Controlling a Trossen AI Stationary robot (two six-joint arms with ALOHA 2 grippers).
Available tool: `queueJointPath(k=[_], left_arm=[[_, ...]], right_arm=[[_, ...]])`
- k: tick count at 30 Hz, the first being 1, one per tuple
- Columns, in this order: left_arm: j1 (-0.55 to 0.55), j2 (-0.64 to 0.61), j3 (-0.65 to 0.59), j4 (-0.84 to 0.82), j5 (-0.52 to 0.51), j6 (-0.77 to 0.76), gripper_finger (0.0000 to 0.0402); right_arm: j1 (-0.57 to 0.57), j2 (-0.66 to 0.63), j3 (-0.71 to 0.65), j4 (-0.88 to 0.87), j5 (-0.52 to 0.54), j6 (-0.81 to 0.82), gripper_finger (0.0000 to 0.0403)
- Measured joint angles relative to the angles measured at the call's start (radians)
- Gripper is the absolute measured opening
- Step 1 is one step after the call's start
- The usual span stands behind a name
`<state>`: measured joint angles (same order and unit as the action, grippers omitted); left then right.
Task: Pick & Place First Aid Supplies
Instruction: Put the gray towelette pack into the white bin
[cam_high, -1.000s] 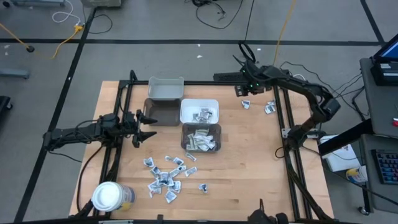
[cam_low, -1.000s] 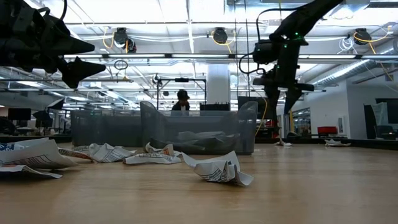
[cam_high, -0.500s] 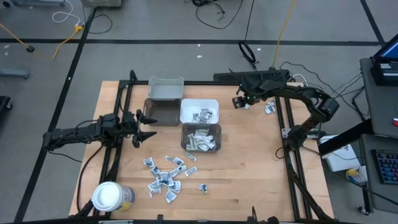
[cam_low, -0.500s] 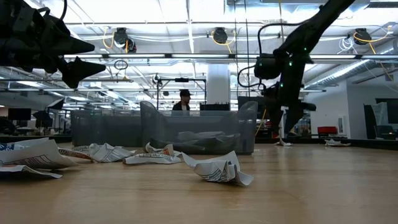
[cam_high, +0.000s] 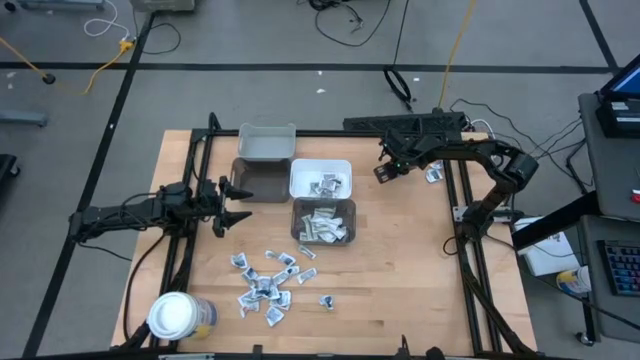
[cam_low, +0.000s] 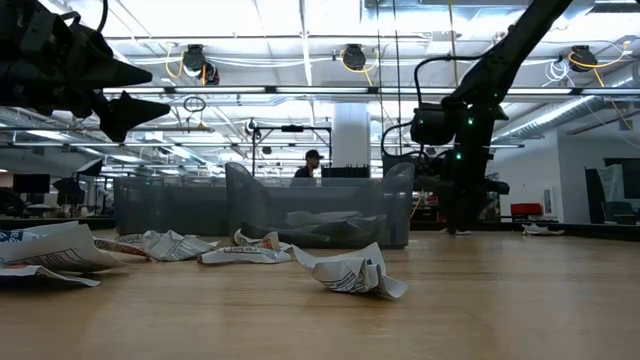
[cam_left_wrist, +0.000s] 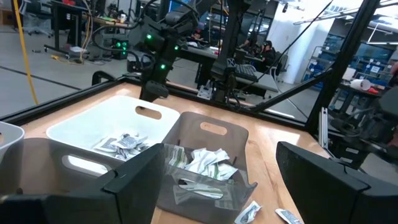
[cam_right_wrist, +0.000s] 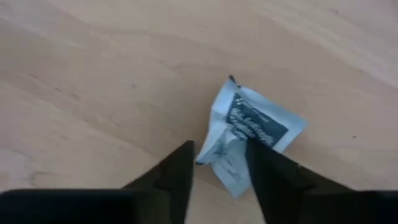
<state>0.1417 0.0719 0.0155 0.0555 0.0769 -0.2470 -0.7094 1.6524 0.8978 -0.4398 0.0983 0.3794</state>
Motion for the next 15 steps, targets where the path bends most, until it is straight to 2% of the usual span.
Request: queueJointPath(k=[4, 6, 11, 15], left_arm=[[0.000, 0.000, 0.000, 0.000, 0.000, 0.000, 0.0310], [0.000, 0.000, 0.000, 0.000, 0.000, 0.000, 0.0310], [0.000, 0.000, 0.000, 0.000, 0.000, 0.000, 0.0310], [0.000, 0.000, 0.000, 0.000, 0.000, 0.000, 0.0310]], right_arm=[[-0.001, 0.000, 0.000, -0.001, 0.002, 0.000, 0.0044], [0.000, 0.000, 0.000, -0.003, -0.002, -0.001, 0.0014], [0.000, -0.016, 0.002, -0.026, -0.015, 0.002, 0.0008], [0.001, -0.061, 0.048, -0.147, -0.013, -0.011, 0.0004]])
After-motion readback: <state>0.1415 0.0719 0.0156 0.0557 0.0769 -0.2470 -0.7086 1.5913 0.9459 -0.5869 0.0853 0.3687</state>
